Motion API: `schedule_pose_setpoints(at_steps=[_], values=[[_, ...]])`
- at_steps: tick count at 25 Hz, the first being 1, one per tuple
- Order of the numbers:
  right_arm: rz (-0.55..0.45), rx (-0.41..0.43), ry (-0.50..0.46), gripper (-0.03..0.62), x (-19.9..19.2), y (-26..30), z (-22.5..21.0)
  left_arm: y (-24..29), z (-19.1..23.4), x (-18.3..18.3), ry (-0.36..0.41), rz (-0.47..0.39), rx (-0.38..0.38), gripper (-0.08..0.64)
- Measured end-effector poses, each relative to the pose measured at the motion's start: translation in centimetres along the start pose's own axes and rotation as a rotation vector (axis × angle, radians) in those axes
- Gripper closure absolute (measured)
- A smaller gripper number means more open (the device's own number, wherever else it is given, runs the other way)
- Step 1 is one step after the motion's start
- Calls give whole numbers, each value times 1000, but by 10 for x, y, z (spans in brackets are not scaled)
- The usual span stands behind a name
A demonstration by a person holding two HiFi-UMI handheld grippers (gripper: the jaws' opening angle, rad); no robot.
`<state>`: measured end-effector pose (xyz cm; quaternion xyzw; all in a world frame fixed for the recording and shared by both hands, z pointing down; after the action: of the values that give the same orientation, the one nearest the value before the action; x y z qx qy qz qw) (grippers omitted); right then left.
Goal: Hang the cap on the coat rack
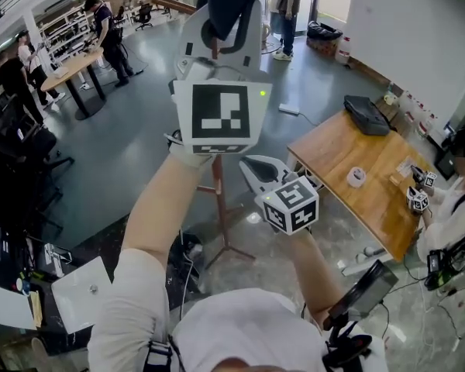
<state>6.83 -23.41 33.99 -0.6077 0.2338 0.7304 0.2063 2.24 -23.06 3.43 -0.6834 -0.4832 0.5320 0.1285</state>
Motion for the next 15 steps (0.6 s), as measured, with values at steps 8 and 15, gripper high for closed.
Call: schedule_pose_setpoints(at_steps=[8, 15], values=[[0, -8, -14, 569, 2, 1, -1, 5, 8, -12, -205, -55, 68, 530], [12, -21, -14, 569, -1, 2, -5, 10, 12, -19, -472, -99, 79, 531]])
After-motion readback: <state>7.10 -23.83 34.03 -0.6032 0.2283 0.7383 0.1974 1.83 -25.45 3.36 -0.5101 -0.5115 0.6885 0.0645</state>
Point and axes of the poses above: the fingertips, and each gripper's own axes: y forward along the fingers, z to its left, x out of its top, the point moved 5 cm from there along -y, backward along the fingers, and after that the axes turned 4 degrees about -y, right-handed, at the moved point
